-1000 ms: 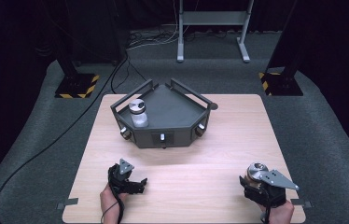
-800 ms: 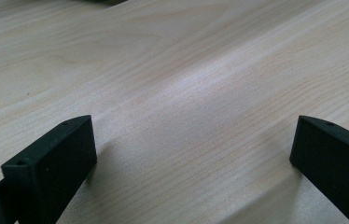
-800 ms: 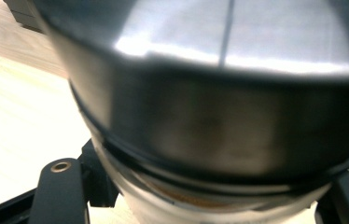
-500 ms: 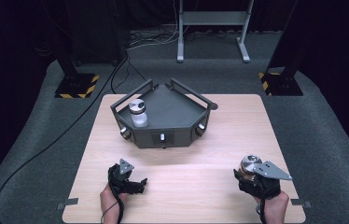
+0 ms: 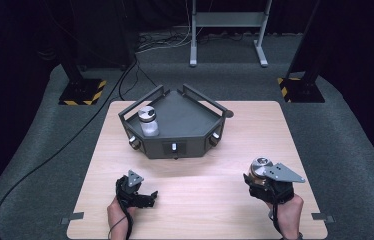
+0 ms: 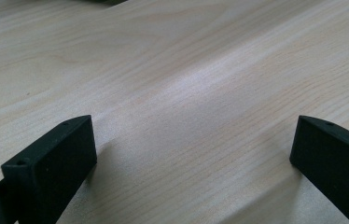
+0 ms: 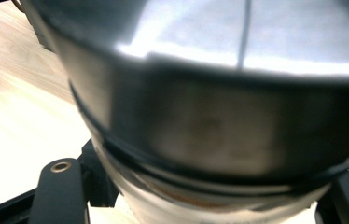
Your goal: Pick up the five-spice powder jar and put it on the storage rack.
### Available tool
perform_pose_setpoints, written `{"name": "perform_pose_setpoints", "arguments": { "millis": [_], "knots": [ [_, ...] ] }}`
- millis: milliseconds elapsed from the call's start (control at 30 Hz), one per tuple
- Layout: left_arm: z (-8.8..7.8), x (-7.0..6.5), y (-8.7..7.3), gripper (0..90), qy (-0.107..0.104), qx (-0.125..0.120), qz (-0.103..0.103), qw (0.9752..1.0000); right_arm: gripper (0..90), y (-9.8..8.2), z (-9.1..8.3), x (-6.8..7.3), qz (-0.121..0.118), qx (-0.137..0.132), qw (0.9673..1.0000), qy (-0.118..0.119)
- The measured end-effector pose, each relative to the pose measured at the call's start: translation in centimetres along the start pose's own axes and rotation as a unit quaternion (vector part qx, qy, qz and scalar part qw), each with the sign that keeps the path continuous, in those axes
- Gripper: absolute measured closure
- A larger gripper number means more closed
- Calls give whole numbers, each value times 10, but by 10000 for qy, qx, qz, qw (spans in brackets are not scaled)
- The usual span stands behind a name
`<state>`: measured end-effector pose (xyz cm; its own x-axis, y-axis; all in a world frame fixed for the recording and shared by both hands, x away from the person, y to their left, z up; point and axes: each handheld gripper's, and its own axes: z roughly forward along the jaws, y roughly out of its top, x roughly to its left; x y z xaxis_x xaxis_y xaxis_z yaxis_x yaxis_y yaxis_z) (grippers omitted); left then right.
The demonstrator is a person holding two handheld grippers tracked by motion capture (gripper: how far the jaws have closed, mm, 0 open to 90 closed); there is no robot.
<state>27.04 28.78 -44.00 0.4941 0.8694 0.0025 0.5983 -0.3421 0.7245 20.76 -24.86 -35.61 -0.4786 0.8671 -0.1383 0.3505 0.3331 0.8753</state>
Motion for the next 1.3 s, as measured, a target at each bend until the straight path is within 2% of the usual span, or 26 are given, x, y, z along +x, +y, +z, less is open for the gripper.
{"name": "perform_pose_setpoints", "arguments": {
  "millis": [1000, 1300],
  "knots": [
    [0, 0, 0, 2, -1, -1, 2, 10000, 302, 41, 38, 8, -325, -34, 9990, 302],
    [0, 0, 0, 2, 0, 0, 3, 10000, 302, 52, 49, 9, -342, -40, 9988, 361]
  ]
}}
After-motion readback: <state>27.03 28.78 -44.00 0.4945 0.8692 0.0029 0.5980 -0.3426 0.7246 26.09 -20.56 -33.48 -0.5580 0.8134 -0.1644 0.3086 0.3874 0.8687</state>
